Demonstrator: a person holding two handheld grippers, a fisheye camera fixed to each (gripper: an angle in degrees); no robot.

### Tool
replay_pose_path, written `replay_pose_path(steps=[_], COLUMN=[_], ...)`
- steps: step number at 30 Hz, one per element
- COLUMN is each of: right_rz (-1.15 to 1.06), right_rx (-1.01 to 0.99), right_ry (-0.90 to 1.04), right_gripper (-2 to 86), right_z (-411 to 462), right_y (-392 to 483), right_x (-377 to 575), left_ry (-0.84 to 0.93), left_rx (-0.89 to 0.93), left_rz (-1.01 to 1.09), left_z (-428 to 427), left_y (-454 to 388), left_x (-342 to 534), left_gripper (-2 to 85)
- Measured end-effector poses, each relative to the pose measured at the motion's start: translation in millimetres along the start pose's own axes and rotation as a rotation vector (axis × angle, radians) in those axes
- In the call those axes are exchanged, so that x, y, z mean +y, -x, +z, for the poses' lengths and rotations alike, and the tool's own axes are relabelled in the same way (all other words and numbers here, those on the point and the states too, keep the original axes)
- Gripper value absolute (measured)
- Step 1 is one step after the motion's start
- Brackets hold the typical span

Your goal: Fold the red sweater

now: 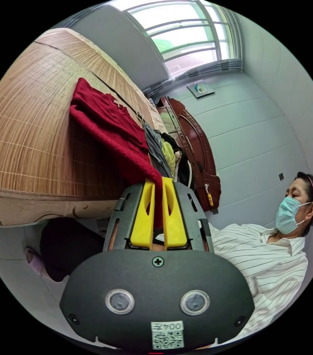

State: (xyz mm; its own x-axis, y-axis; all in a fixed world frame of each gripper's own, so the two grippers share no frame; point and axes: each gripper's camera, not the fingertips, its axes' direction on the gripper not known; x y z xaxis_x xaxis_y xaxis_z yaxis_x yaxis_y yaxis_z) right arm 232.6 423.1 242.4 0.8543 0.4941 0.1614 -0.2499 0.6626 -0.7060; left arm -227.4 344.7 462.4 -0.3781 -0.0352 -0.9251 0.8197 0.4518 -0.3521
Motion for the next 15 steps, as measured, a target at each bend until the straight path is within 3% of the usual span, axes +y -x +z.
replay_pose_path(steps=[7,15], right_rz=[-0.186,-0.286], right_rx=[-0.249,-0.200], right_ry=[-0.276,-0.221], right_gripper=[9.1,4.6], right_z=[-71,-101], right_y=[1,12], right_x=[66,127], left_ry=[0.022,0.055], left_rx=[0.008,0.039], left_rz=[-0.045,-0.056], left_z=[-21,-62], left_y=[13,17], left_x=[8,38], left_gripper=[4.1,3.8])
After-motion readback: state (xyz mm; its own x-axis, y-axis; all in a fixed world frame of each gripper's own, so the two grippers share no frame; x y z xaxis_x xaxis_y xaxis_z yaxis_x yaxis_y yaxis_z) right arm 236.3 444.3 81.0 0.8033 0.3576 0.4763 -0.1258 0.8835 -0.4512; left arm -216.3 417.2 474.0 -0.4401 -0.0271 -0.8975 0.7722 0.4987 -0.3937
